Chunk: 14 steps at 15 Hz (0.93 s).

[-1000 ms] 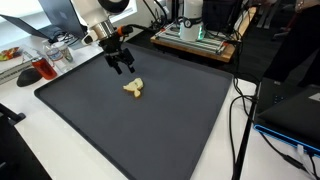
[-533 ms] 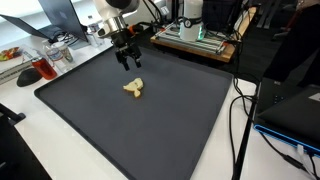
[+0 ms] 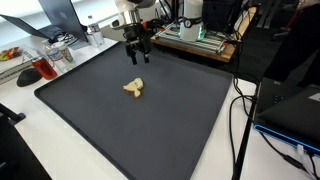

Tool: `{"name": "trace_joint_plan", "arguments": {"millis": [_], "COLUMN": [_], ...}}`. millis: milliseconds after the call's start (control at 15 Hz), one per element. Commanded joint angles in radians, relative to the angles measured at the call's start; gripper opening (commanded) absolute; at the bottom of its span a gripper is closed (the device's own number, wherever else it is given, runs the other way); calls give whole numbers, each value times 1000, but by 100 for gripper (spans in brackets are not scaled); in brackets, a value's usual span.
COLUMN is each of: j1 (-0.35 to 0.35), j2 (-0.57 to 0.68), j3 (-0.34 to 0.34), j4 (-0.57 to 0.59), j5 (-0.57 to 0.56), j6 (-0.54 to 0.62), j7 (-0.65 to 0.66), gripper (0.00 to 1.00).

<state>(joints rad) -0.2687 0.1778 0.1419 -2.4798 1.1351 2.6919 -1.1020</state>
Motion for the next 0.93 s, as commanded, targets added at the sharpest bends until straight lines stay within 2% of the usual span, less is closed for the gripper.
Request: {"name": "trace_joint_plan", "arguments": {"millis": [0, 133, 333, 400, 467, 667, 867], "j1": [59, 95, 152, 230, 248, 295, 302], "j2": [-122, -158, -184, -188, -188, -187, -185], "j3": [39, 60, 91, 37, 36, 13, -22], "j4": [-125, -166, -219, -234, -248, -280, -291], "j5": [19, -2, -94, -141, -192, -397, -638], "j6": [126, 195, 293, 315, 329, 348, 304], "j7": [92, 203, 417, 493, 565, 801, 997], "gripper": [100, 100, 100, 100, 100, 100, 100]}}
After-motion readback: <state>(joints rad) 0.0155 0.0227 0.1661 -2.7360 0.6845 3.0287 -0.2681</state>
